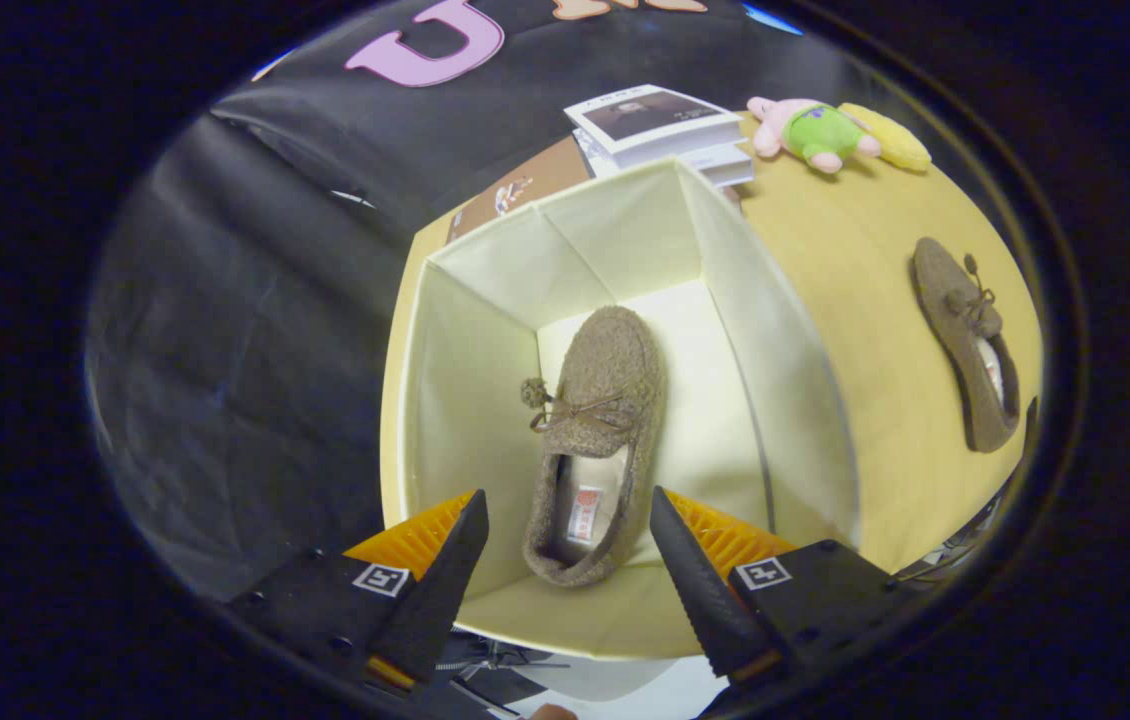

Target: Open the storage box then place both shoes into the box .Put the left shoe in first, then the right shoe, with the right side of both shoes facing outward in a uniform manner.

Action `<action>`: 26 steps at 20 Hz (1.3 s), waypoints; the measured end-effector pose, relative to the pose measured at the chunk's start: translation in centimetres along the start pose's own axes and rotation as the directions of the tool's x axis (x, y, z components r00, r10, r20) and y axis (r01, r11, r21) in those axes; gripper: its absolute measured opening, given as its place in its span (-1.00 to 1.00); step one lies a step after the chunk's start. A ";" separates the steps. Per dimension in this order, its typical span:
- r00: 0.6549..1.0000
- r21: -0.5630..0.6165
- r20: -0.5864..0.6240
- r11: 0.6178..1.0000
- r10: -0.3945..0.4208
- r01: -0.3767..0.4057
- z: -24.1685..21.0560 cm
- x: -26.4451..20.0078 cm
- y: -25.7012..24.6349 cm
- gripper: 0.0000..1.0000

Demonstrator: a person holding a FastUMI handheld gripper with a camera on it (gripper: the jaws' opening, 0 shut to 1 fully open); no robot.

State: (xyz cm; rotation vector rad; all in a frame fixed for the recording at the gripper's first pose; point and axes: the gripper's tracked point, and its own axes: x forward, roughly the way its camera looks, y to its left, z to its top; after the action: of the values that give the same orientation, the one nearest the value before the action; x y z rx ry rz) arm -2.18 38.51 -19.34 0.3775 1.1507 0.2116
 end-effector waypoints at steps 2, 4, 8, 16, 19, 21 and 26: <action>0.999 0.007 0.044 1.000 -0.017 0.016 1.4 -2.4 -1.1 1.00; 0.995 0.021 0.086 0.999 -0.050 0.048 2.8 -4.5 -3.4 1.00; 0.978 0.095 0.175 0.991 -0.114 0.098 7.2 -6.5 -9.9 1.00; 0.919 0.171 0.179 0.931 -0.353 0.324 10.4 -8.8 -27.1 1.00; 0.894 0.200 0.130 0.894 -0.429 0.400 10.0 -8.9 -33.3 1.00; 0.887 0.211 0.103 0.882 -0.450 0.422 9.6 -8.9 -36.4 1.00; 0.893 0.182 0.011 0.879 -0.450 0.440 7.4 -6.7 -40.4 0.95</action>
State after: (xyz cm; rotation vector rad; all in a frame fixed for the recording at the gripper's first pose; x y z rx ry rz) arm 0.81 -2.32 -27.11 0.2599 1.1760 -0.3060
